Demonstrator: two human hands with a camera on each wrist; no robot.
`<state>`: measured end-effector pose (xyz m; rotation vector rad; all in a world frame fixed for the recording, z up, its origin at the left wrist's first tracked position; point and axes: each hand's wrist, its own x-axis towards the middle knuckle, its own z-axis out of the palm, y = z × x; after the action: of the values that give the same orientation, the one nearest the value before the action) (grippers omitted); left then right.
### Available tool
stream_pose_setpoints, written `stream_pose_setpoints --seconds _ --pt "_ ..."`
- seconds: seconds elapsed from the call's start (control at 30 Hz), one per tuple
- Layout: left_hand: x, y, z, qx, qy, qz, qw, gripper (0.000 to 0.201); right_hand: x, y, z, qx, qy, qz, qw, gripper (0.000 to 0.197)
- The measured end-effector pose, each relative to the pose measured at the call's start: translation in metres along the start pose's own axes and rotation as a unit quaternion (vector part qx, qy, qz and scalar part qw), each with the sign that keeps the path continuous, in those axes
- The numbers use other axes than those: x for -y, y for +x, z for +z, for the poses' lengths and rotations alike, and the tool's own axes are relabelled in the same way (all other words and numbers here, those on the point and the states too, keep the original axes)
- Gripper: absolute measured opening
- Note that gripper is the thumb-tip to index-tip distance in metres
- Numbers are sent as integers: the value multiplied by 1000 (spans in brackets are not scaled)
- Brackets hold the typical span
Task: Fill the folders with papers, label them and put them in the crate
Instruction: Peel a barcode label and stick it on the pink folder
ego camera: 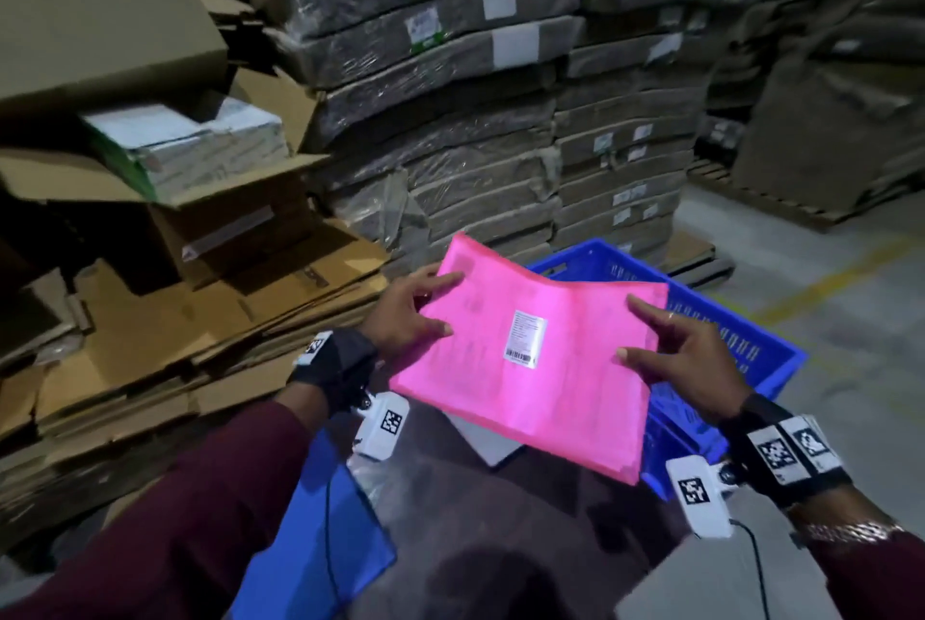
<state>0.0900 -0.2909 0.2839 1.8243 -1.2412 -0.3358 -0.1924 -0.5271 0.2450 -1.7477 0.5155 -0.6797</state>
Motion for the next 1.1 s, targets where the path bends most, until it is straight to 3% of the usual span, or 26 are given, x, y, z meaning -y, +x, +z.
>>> stream_pose_setpoints --seconds 0.23,0.43,0.53,0.73,0.93,1.1 --pt "-29 160 32 49 77 37 995 77 -9 59 -72 -73 35 3 997 77" --pt "-24 281 103 84 115 10 990 71 -47 119 -138 -101 63 72 990 75" --pt "-16 325 140 123 123 -48 984 70 -79 145 -157 -109 72 112 985 75" --pt "30 387 203 186 200 -87 958 68 -152 171 -171 -100 87 203 970 76" --pt "93 410 257 263 188 -110 940 62 -200 181 -161 -66 122 303 943 62" --pt "137 432 295 344 232 -122 902 51 -225 189 -146 -53 88 350 931 58"
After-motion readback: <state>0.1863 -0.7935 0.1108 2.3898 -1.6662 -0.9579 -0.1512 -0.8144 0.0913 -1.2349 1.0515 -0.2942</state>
